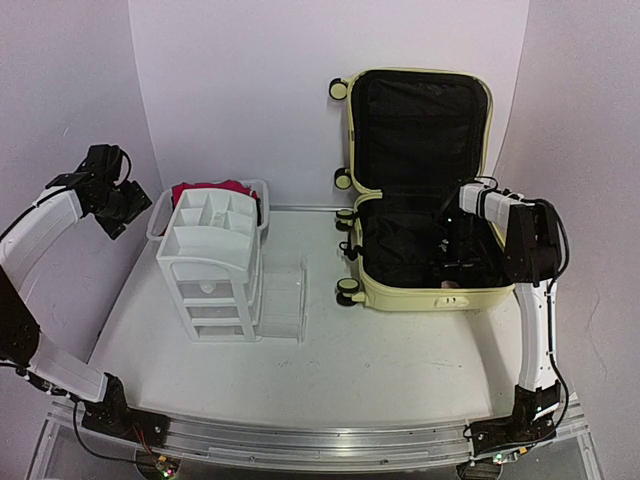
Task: Open, take out, and arrange the luggage
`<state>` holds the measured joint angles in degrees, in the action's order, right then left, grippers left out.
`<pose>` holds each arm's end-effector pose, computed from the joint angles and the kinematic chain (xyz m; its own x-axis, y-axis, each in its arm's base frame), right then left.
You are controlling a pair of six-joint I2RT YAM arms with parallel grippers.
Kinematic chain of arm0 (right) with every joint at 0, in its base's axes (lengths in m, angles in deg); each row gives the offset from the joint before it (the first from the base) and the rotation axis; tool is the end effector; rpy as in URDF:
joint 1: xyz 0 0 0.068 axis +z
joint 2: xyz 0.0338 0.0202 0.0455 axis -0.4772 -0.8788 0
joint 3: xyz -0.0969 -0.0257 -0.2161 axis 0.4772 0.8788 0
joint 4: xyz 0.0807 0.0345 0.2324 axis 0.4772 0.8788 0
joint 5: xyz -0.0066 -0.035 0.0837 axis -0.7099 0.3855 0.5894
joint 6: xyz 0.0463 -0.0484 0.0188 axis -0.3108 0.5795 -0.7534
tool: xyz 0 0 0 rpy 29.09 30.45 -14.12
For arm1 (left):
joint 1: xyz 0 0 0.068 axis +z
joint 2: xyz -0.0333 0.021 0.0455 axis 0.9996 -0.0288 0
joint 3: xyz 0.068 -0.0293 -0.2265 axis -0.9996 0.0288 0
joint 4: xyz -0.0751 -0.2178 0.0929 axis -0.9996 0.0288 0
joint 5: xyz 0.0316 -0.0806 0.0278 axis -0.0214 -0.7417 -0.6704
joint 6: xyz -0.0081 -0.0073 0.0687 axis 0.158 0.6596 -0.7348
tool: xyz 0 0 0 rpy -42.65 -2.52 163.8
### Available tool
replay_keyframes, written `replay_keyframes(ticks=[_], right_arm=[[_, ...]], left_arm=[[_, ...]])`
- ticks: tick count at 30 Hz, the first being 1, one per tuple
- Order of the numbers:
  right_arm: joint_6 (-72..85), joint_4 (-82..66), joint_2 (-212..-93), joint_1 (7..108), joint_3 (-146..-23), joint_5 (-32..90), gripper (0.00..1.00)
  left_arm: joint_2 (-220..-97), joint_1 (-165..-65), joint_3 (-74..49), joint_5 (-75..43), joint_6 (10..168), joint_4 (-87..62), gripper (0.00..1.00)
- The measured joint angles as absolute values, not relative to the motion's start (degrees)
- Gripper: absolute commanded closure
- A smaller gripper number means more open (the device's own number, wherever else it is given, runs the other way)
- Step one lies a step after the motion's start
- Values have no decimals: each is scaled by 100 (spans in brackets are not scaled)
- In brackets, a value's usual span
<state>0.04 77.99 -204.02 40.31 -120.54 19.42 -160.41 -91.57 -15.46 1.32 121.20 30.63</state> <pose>0.3648 0.0745 0.1290 -0.9572 0.0337 0.2876 0.0058 0.9952 -0.0973 0.2975 -0.0076 0.2969 -0.4544 -0.6568 -0.6018 -0.5190 0.7443 -0.4204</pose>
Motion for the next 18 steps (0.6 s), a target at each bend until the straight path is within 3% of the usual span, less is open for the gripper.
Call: replay_keyframes(ticks=[7, 13, 18], right_arm=[[43, 7480, -20417, 4042, -12050, 1883, 30], [106, 7386, -20391, 4042, -11947, 1870, 50], [104, 7279, -20188, 4042, -11748, 1815, 55]], left_arm=[[-15967, -9157, -1540, 169, 12030, 3061, 24], [-15844, -9157, -1332, 151, 11864, 3059, 24], [-15694, -9157, -1284, 114, 11665, 3061, 24]])
